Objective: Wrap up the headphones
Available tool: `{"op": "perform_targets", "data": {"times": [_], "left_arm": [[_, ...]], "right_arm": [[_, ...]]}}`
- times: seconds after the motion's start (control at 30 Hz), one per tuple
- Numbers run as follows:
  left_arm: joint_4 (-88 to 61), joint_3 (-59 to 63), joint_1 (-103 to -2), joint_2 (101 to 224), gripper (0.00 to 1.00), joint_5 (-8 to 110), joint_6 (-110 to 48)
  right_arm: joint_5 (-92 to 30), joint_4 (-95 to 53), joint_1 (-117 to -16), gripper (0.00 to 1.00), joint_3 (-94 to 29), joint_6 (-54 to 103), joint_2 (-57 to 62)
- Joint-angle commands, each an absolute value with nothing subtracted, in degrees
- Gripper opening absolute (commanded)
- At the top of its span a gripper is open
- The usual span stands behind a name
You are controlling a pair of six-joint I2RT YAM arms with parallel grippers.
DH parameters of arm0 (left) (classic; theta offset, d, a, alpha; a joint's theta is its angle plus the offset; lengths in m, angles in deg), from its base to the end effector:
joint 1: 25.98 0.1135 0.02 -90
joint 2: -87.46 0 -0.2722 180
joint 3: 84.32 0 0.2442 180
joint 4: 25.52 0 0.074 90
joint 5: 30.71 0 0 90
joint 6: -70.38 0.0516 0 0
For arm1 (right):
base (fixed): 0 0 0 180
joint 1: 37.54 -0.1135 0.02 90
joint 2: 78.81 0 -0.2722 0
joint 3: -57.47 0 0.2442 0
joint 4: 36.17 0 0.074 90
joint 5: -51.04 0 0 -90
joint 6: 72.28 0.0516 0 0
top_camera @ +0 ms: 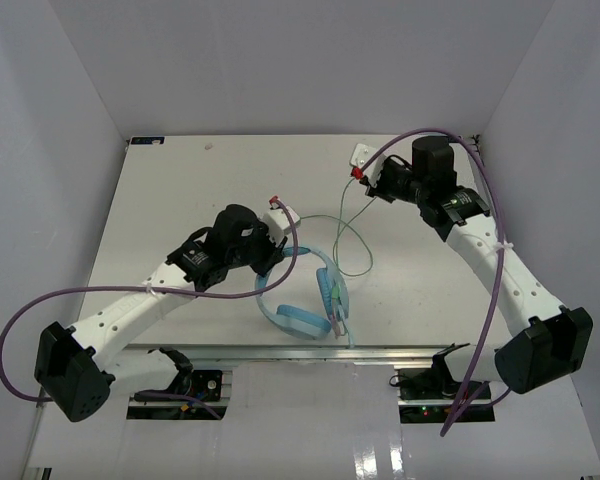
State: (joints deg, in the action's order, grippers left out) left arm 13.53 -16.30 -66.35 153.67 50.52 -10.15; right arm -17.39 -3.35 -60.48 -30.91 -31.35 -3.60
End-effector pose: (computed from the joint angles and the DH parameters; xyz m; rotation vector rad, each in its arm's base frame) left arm 0.1883 -0.1704 0.2946 1.0259 2.0049 -0.4637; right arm 0.2718 0.1356 0.3913 -1.3040 1.3669 0.0491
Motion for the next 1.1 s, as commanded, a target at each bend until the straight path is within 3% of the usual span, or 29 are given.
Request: {"op": "perform_targets", "data": {"times": [0.0, 0.33, 0.57, 0.63, 0.8, 0.97, 1.07], "left_arm": [[4.1, -11.3, -67.1, 147.9, 0.0, 39.3, -21.9], [-10.2, -4.5, -67.1, 145.7, 0.0, 46.5, -39.5], [-10.8, 6.7, -67.1, 152.3, 0.0, 56.6, -49.4], [-10.8, 8.6, -67.0, 153.7, 0.0, 57.0, -51.4], [-13.3, 8.7, -67.1, 155.5, 0.0, 59.9, -56.7], [-19.9, 6.2, -67.1, 155.3, 0.0, 64.2, -61.5], [-23.5, 5.7, -67.1, 156.5, 0.0, 66.2, -65.4]], "right_arm": [[-14.3, -8.1, -59.7, 0.08, -26.0, -22.4, -4.6], [23.1, -7.2, -52.5, 0.08, -17.5, -8.4, -5.2], [36.9, -27.8, -52.5, 0.12, -13.5, 12.5, -5.9], [38.1, -39.9, -52.6, 0.18, -11.9, 22.9, -6.0], [38.0, -55.8, -53.4, 0.52, -9.7, 38.4, -4.6], [37.3, -64.9, -54.8, 0.69, -8.0, 44.6, -3.6], [37.0, -72.6, -55.6, 0.74, -5.5, 50.3, -2.8]]}}
